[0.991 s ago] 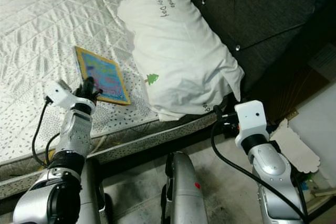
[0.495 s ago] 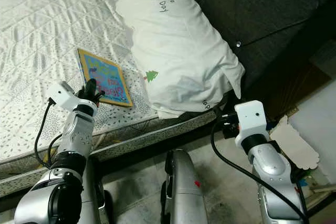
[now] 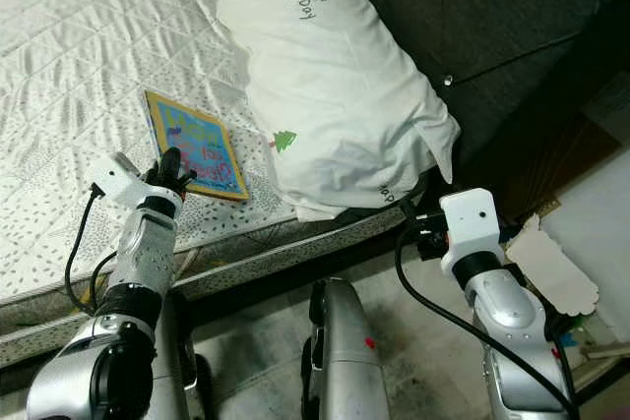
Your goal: Clean up the room
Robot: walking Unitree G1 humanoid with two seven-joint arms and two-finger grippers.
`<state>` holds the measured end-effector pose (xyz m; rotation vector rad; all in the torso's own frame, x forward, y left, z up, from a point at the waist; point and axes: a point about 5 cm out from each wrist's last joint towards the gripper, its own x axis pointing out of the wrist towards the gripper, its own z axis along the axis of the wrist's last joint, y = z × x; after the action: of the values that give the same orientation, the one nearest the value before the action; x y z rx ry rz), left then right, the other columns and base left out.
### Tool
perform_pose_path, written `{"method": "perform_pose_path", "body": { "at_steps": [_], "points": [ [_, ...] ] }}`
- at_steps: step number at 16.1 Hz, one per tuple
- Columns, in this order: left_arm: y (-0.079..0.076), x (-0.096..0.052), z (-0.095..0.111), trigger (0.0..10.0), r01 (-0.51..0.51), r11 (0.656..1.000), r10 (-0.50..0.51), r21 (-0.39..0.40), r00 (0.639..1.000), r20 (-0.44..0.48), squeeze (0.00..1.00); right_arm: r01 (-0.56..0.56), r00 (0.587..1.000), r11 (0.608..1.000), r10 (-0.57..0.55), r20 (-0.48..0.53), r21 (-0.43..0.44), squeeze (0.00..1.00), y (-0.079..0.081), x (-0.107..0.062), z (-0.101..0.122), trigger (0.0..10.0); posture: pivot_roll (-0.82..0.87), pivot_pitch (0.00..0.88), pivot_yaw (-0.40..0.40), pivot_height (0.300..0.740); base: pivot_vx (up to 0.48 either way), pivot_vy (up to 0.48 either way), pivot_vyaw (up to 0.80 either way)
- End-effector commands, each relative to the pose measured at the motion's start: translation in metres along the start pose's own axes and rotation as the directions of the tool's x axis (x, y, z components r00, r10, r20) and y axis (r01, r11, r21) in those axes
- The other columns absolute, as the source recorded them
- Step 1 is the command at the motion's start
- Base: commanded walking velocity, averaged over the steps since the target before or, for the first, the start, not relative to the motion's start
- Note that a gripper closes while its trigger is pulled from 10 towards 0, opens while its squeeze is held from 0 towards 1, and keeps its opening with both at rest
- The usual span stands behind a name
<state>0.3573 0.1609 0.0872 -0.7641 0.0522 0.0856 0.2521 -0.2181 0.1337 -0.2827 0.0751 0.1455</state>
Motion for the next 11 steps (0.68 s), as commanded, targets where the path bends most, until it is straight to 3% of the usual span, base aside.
{"method": "perform_pose_path", "body": {
  "at_steps": [1, 7, 11],
  "points": [
    [-0.008, 0.001, -0.021, 10.0, 0.041, 0.995, -0.054, -0.088, 0.987, -0.151, 0.0, -0.003, 0.999, 1.0, 0.004, 0.041, -0.021, 0.0, -0.001, 0.005, 0.012, 10.0, -0.25, 0.15, -0.101, 0.574, 0.0, 0.0, 0.0],
    [-0.01, 0.002, -0.026, 10.0, 0.055, 0.993, -0.076, -0.107, 0.976, -0.202, 0.0, 0.002, 0.999, 1.0, -0.001, 0.049, -0.022, 0.0, -0.001, 0.007, 0.012, 10.0, -0.25, 0.148, -0.094, 0.574, 0.0, 0.0, 0.0],
    [-0.001, 0.006, -0.009, 10.0, 0.028, 0.999, -0.033, -0.041, 0.991, -0.128, 0.0, 0.009, 0.999, 1.0, -0.008, 0.05, -0.019, 0.0, -0.001, 0.008, 0.012, 10.0, -0.25, 0.146, -0.092, 0.574, 0.0, 0.0, 0.0]
  ]
}}
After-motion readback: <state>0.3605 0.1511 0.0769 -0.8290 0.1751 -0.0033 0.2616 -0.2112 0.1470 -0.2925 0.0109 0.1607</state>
